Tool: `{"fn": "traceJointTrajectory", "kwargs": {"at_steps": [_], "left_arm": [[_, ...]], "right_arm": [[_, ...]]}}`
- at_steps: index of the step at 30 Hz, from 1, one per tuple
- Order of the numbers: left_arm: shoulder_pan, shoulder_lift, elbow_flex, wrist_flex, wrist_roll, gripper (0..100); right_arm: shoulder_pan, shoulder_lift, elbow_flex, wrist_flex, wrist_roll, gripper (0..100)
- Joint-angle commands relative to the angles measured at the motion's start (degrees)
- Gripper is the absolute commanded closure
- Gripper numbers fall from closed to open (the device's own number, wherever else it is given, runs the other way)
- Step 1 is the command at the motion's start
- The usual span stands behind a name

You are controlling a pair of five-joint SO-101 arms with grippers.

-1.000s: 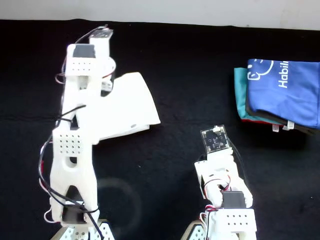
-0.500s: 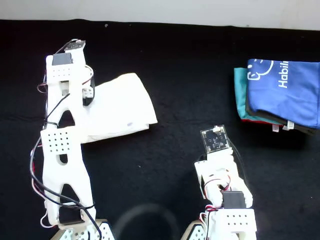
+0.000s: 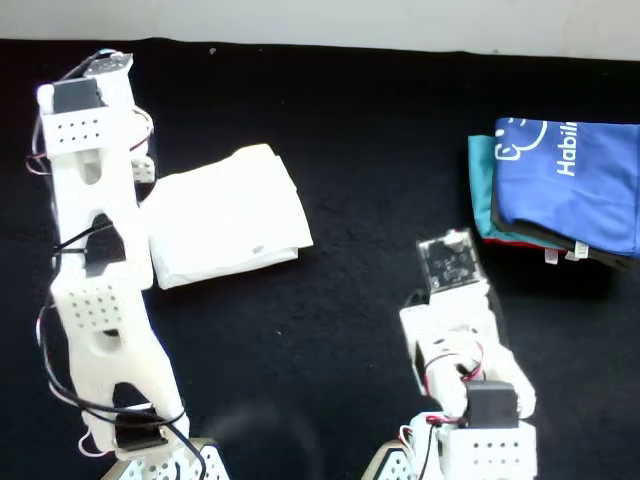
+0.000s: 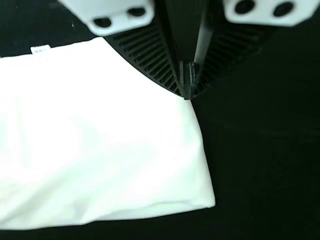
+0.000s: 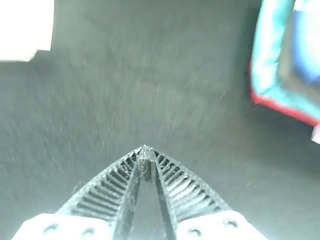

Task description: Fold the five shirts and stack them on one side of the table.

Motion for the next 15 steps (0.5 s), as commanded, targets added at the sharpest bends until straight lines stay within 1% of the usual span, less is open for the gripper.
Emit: {"fn": "traceJointTrajectory", "kwargs": {"at_steps": [1,3,4,5,8,11,13,15], "left_arm": [[2.0,-13.4,11.6,0.8,-0.3,99],[2.7,-21.1,22.0,0.5,-2.2,99],[2.9,-24.7,27.4,0.4,-2.8,99],[2.9,-28.4,32.9,-1.5,-2.9,99],[2.9,-37.7,50.7,-12.0,-2.9,99],[2.9,-44.1,67.0,-23.1,-2.9,99],[2.7,-46.3,75.6,-30.1,-2.9,99],[2.5,-47.3,81.5,-35.9,-2.9,99]], "right_arm": [[-1.7,9.7,-10.4,0.7,-0.3,98.9],[-4.4,18.0,-16.2,0.8,-0.5,98.9],[-5.8,22.2,-19.4,0.8,-1.7,98.9],[-7.3,26.1,-22.6,0.7,-3.3,98.9],[-12.4,37.4,-32.8,0.3,-6.8,99.1],[-16.8,49.1,-42.8,-1.0,-10.9,99.1],[-18.9,56.6,-48.7,-2.2,-14.0,99.1],[-21.0,64.0,-54.4,-2.6,-16.6,99.1]]}}
